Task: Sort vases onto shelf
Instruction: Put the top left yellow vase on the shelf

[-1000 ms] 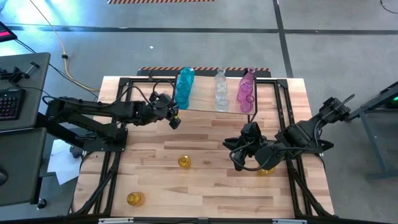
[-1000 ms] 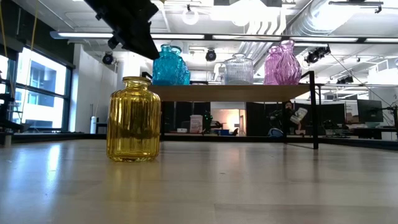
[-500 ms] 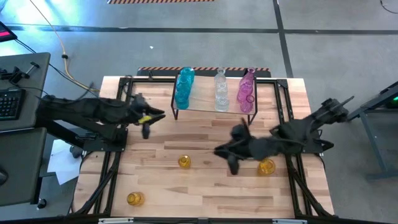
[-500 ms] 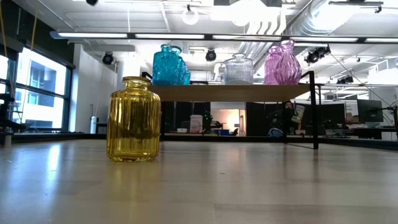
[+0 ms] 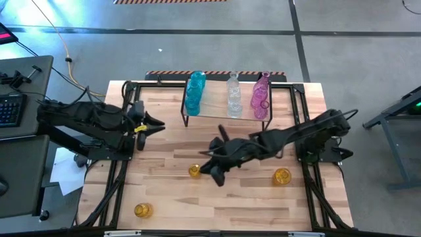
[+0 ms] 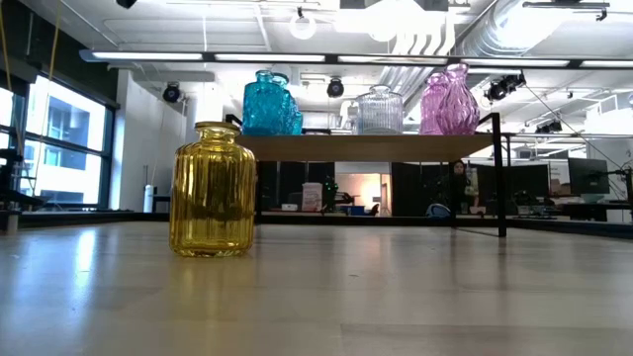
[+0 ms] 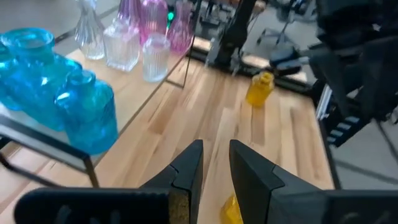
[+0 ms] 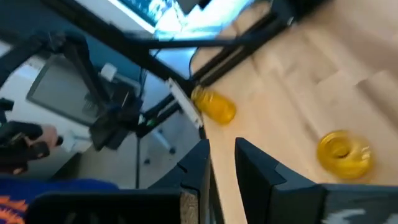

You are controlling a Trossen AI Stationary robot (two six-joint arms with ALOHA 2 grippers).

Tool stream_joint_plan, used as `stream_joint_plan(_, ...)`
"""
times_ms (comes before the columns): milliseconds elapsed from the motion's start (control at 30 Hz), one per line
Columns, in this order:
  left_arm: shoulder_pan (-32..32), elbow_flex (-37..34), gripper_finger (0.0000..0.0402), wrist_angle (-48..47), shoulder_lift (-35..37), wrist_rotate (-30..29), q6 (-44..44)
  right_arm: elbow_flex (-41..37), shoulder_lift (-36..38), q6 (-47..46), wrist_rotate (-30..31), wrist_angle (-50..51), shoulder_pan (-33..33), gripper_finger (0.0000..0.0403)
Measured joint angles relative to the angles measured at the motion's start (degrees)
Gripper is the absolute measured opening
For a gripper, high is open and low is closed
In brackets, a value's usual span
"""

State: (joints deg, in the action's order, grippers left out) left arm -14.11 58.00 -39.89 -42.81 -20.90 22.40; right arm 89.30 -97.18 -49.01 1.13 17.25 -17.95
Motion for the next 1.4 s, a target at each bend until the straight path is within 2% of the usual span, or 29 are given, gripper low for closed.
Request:
stream_joint_plan(300,0.1,0.0,0.0071,-1.1,-3.5,0.0,-0.3,0.0,-8.8,-1.1,-8.2,-14.7,3.0,0.0057)
stream_joint_plan(467,0.1,0.0,0.0071,-0.9,-5.1,-0.1,-0.6,2.5,-11.3,1.6,-9.2,-15.6,5.0,0.0057)
stream_joint_plan(567,0.1,0.0,0.0071,-0.9,-6.1,0.0,-0.5,5.5,-12.9,4.8,-11.4,-10.0,6.0,0.0057)
stream_joint_plan(667,0.1,0.0,0.0071,-0.7,-7.2,0.0,0.4,6.6,-14.2,7.1,-13.4,1.3,6.7,0.0057)
stream_joint_plan(867,0.1,0.0,0.0071,-0.5,-8.4,2.2,0.5,6.2,-14.4,10.7,-12.0,11.4,6.7,0.0057)
stream_joint_plan(1100,0.1,0.0,0.0071,-0.5,-8.4,2.3,0.5,6.2,-15.0,12.0,-10.6,11.1,7.1,0.0057)
stream_joint_plan(1267,0.1,0.0,0.0071,-0.5,-8.4,2.3,0.5,6.1,-18.8,11.0,-13.2,8.3,7.3,0.0057)
stream_joint_plan(1400,0.1,0.0,0.0071,-0.3,-8.4,2.3,0.5,6.1,-20.4,9.0,-12.4,7.6,7.2,0.0057)
